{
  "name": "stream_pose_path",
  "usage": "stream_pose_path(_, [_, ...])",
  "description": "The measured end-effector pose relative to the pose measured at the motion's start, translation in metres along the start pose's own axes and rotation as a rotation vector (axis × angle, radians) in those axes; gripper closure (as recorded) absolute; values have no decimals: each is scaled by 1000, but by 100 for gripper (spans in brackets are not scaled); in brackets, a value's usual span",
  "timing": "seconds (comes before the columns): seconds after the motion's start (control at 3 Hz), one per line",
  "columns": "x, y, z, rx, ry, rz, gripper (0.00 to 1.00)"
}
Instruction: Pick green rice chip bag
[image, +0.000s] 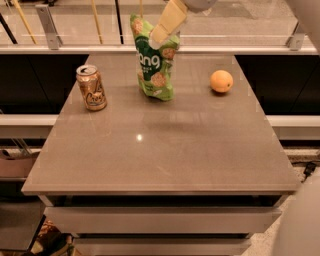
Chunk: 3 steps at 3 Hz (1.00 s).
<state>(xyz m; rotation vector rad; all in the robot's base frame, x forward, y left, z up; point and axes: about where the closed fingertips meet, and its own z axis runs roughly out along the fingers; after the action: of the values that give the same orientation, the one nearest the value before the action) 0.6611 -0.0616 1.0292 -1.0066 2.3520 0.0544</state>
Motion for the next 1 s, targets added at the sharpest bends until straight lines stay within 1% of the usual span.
stream_pose_path(0.33, [-14,-5,10,2,36,5,0])
stream_pose_path(1.0, [-32,6,45,-54,48,-6,0])
